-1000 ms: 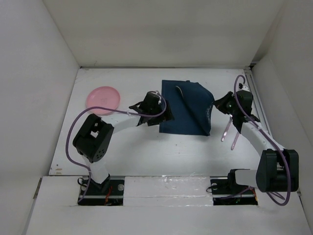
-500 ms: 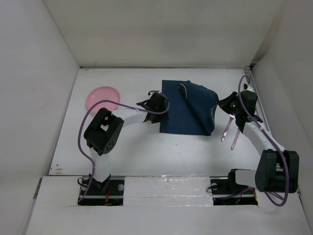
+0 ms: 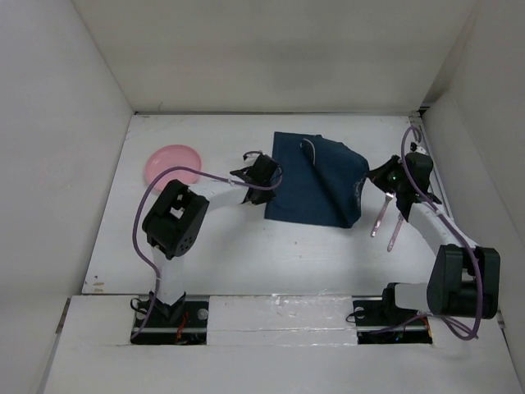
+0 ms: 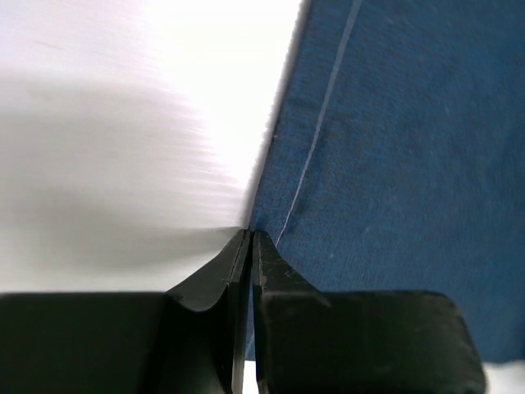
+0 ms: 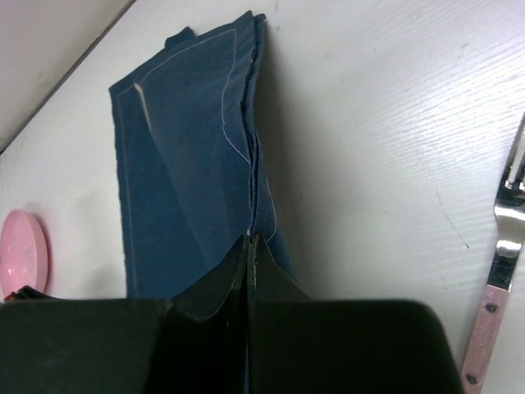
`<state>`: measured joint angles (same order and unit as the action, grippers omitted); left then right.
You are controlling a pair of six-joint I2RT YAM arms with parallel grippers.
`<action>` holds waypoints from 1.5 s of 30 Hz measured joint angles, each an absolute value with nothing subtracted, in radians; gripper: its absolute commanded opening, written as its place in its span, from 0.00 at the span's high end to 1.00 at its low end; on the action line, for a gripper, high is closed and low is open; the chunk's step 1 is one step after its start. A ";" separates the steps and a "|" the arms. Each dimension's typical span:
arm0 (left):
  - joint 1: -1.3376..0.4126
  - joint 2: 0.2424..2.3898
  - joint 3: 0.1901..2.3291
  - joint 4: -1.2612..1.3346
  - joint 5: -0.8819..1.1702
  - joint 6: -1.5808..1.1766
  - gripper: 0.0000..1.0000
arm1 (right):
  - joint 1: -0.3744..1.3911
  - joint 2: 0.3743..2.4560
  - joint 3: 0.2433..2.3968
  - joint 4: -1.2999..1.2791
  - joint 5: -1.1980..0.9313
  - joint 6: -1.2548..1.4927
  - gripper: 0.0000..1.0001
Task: Set the dinner table for one person
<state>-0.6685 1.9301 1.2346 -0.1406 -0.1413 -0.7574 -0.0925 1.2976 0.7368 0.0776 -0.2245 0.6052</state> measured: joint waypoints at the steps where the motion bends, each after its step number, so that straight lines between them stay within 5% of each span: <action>1: -0.655 1.926 1.235 -0.154 -0.159 -0.759 1.00 | -0.093 1.299 0.737 0.075 -0.216 0.606 1.00; 13: -0.535 1.718 1.165 -0.289 -0.348 -0.854 1.00 | -0.103 1.329 0.768 -0.059 -0.031 0.607 1.00; 15: -0.522 1.650 1.122 -0.299 -0.368 -0.879 1.00 | -0.101 1.326 0.768 -0.077 -0.018 0.609 0.80; 16: -0.517 1.623 1.106 -0.302 -0.376 -0.891 1.00 | -0.097 1.322 0.768 -0.078 -0.012 0.611 0.61; 17: -0.515 1.601 1.092 -0.305 -0.388 -0.901 1.00 | -0.090 1.315 0.768 -0.079 -0.002 0.614 0.28; 20: -0.515 1.571 1.063 -0.312 -0.405 -0.921 1.00 | -0.050 1.258 0.760 -0.076 0.036 0.609 0.03; 22: -0.515 1.571 1.054 -0.316 -0.408 -0.928 0.93 | 0.001 1.207 0.757 -0.073 0.060 0.601 0.03; 24: -0.515 1.571 1.049 -0.326 -0.405 -0.932 0.73 | 0.046 1.184 0.772 -0.080 0.085 0.597 0.02; 26: -0.523 1.568 1.047 -0.332 -0.404 -0.936 0.08 | 0.080 1.206 0.815 -0.097 0.099 0.583 0.02; 27: -0.526 1.563 1.047 -0.338 -0.405 -0.936 0.00 | 0.093 1.228 0.841 -0.107 0.106 0.577 0.02; 35: -0.554 1.545 1.122 -0.377 -0.421 -0.882 0.00 | 0.242 1.425 0.949 -0.208 0.180 0.543 0.01; 45: -0.554 1.858 1.401 -0.476 -0.344 -0.827 0.00 | 0.352 1.761 1.195 -0.416 0.215 0.562 0.04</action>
<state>-0.5545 1.8584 1.4006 -0.4763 -0.3435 -0.8272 0.3523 1.7611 1.1950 -0.4156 0.2146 0.5621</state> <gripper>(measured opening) 0.997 0.962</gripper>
